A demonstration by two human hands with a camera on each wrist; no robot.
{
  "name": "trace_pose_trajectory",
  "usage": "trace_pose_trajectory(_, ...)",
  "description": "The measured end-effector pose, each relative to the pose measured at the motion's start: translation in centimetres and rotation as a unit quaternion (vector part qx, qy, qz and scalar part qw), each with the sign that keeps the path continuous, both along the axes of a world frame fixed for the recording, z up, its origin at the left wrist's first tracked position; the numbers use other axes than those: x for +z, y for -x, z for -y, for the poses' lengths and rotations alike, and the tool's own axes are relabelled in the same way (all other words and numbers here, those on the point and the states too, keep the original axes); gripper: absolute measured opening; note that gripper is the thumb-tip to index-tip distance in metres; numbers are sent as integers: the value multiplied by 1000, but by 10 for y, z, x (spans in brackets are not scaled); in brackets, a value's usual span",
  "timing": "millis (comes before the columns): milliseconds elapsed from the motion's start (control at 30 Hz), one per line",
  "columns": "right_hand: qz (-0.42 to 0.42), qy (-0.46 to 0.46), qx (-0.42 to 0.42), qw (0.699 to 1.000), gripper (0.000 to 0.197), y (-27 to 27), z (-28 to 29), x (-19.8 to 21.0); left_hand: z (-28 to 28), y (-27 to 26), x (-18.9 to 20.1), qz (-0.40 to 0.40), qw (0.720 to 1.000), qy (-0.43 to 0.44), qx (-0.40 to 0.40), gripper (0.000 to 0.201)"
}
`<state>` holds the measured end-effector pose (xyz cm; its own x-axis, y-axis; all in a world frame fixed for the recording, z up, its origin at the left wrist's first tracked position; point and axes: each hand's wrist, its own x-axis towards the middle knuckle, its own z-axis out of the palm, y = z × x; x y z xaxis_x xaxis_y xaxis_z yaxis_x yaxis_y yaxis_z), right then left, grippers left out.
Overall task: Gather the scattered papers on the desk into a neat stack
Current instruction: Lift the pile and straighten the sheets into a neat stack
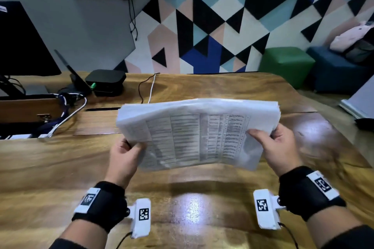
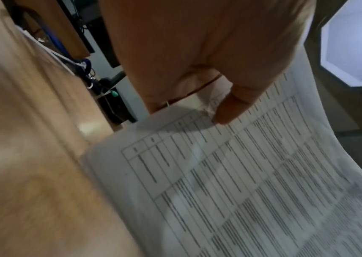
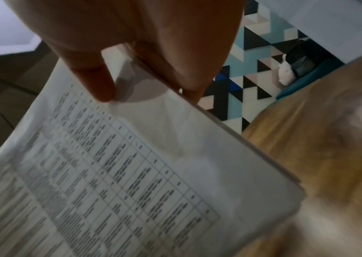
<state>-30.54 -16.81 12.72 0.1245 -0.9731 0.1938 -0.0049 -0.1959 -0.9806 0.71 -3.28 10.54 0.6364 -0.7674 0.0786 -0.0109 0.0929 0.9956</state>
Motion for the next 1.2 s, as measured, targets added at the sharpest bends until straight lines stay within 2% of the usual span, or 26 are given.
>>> trace_pose_trajectory(100,-28,-41,-58,997,34,-5,-15,-39,-1,20,-33,-7,997,-33,72,28)
trace_pose_trajectory(167,-17,-72,-93,993,18,-12,-25,-63,2,27,-59,-22,991,-63,118,33)
trace_pose_trajectory(200,-4,-82,-113,990,9,-16,-31,-69,4,30,-67,-36,988,-72,132,29)
trace_pose_trajectory(233,8,-89,-128,988,8,-19,-33,-72,7,32,-71,-45,986,-75,142,25)
trace_pose_trajectory(267,13,-93,-136,986,7,-22,-33,-72,10,33,-72,-48,985,-71,151,24)
trace_pose_trajectory(367,6,-74,-154,985,27,-24,-31,-59,14,27,-64,-29,984,-32,173,26)
trace_pose_trajectory(500,48,-36,-171,983,21,-20,-29,-50,10,22,-53,-17,984,38,176,20)
trace_pose_trajectory(567,29,-46,-174,983,20,-20,-33,-62,8,30,-60,-33,982,25,183,18)
trace_pose_trajectory(667,-9,-111,-154,982,23,-20,-41,-81,5,40,-67,-45,981,-31,187,14)
trace_pose_trajectory(733,-23,-121,-155,980,25,-17,-38,-77,11,34,-53,-1,984,-50,168,19)
trace_pose_trajectory(800,-39,-84,-166,982,18,-12,-30,-62,22,24,-26,70,987,-32,144,21)
trace_pose_trajectory(833,-61,-54,-172,982,29,-11,-26,-51,27,19,-10,111,985,-19,129,20)
trace_pose_trajectory(900,-129,41,-165,977,65,-10,-23,-25,39,13,17,182,979,-10,87,12)
trace_pose_trajectory(933,-169,85,-131,973,75,-13,-23,-10,44,12,29,216,975,-14,58,10)
trace_pose_trajectory(1000,-252,106,4,962,82,-29,-31,19,53,17,47,305,952,-30,5,13)
trace_pose_trajectory(1067,-291,85,118,946,71,-45,-33,30,56,31,65,400,915,-48,-24,16)
trace_pose_trajectory(1133,-255,62,154,953,32,-53,-31,29,57,48,79,455,888,-61,-33,14)
trace_pose_trajectory(1167,-220,42,158,962,15,-54,-30,29,55,55,85,465,883,-51,-40,14)
trace_pose_trajectory(1200,-192,28,158,968,16,-53,-29,30,53,59,89,467,883,-28,-45,12)
